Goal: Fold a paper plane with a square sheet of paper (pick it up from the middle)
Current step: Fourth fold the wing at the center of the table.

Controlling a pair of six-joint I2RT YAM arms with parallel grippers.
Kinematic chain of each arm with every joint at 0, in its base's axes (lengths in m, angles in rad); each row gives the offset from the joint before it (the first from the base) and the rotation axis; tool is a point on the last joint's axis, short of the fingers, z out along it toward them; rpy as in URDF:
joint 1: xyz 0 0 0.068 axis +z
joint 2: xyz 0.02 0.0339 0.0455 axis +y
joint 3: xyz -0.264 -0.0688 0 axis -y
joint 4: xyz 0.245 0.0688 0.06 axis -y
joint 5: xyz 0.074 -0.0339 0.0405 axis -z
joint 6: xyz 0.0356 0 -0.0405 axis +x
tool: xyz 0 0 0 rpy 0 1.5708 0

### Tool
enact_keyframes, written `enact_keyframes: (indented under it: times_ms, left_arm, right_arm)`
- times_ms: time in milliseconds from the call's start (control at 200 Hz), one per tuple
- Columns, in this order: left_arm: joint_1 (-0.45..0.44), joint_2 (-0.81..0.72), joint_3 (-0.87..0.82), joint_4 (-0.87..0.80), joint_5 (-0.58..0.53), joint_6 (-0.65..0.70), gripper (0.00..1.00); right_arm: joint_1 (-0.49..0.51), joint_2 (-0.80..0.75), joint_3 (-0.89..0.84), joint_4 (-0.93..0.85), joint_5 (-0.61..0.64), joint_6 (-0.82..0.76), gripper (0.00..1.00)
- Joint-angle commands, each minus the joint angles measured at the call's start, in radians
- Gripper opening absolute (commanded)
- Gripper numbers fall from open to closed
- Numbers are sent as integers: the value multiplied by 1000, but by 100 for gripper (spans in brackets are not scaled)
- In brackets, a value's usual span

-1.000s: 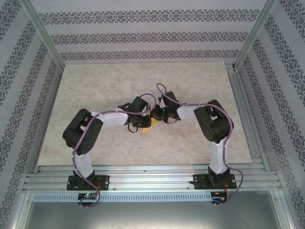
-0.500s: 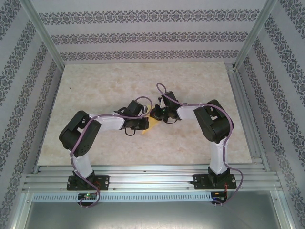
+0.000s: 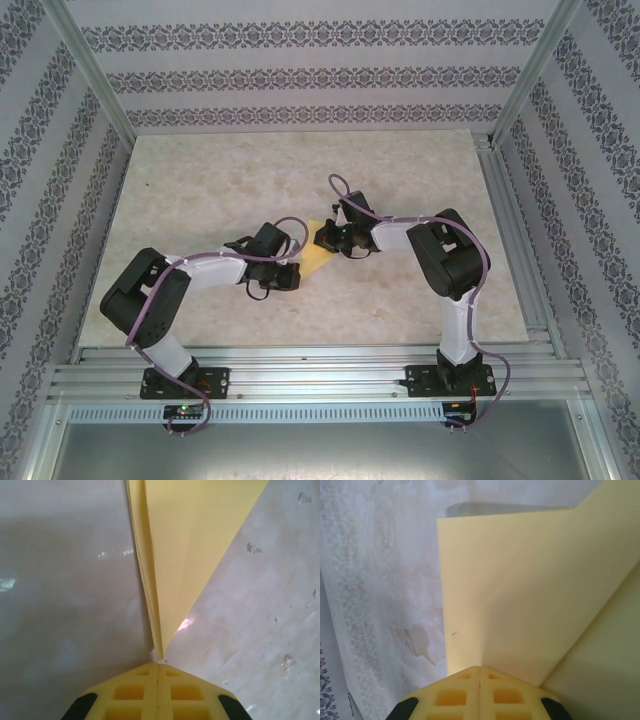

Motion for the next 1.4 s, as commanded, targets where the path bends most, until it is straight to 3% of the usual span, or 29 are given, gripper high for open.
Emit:
enact_keyframes:
  times_ms: [0,115,390,739,1154,1399]
  left_arm:
    - [2,-74,9,-6,-7,-19,5]
    - [4,-111,3,72,-76,-59,5]
    - [4,26,12,220,-9,-136,5]
    - [5,68,1,167,-66,-120,2]
    - [6,72,-52,175,-62,-118,0]
    - [6,79,-52,182,-49,-117,0]
  right_arm:
    - [-7,91,-46,-113,113,-8,1]
    - [-7,94,-46,-112,114,-7,1]
    - [-4,99,-43,-106,107,-5,1]
    - [-3,78,-41,-100,92,-11,1]
    - [64,-133,-105,-53,-15,-4,2]
    - [99,-105,-86,-54,-20,7,2]
